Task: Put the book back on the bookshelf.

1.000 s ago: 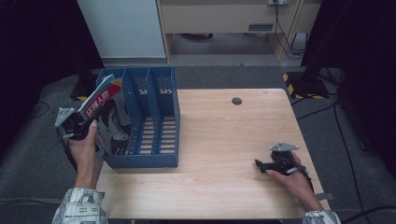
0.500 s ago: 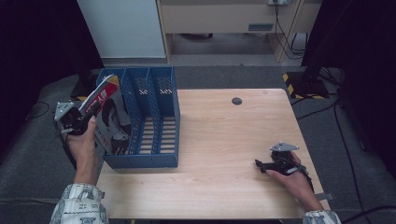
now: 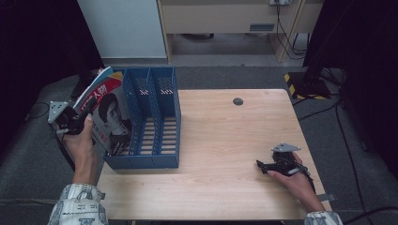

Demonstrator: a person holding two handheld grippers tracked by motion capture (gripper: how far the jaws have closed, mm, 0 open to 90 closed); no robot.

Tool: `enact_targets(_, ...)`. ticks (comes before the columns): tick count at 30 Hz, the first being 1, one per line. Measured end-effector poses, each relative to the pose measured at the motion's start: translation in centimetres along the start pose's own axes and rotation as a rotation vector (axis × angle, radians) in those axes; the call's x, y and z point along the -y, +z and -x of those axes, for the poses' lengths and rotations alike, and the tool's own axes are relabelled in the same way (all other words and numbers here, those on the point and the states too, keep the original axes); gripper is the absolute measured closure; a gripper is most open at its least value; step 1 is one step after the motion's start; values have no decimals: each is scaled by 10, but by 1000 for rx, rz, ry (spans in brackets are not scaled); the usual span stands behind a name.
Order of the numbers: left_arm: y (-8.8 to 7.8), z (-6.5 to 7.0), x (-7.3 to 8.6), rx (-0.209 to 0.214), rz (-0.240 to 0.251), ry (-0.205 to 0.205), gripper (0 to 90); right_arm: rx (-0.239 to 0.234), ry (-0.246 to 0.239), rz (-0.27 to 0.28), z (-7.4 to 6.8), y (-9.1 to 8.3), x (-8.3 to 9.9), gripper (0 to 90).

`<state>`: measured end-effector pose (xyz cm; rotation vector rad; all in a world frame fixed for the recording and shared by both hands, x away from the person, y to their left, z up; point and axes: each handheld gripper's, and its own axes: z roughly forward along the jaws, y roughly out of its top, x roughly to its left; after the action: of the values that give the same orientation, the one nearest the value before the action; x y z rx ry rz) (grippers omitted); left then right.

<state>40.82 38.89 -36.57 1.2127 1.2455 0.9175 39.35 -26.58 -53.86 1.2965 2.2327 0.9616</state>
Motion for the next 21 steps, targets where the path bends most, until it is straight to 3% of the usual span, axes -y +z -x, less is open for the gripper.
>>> enact_targets(12, 9, -1, 11, -2, 11, 18, 867, 1, 0, 1, 0, 0, 0, 103)
enact_targets(21, 10, -3, 19, -2, 9, 4, 863, 2, 0, 1, 0, 0, 0, 104)
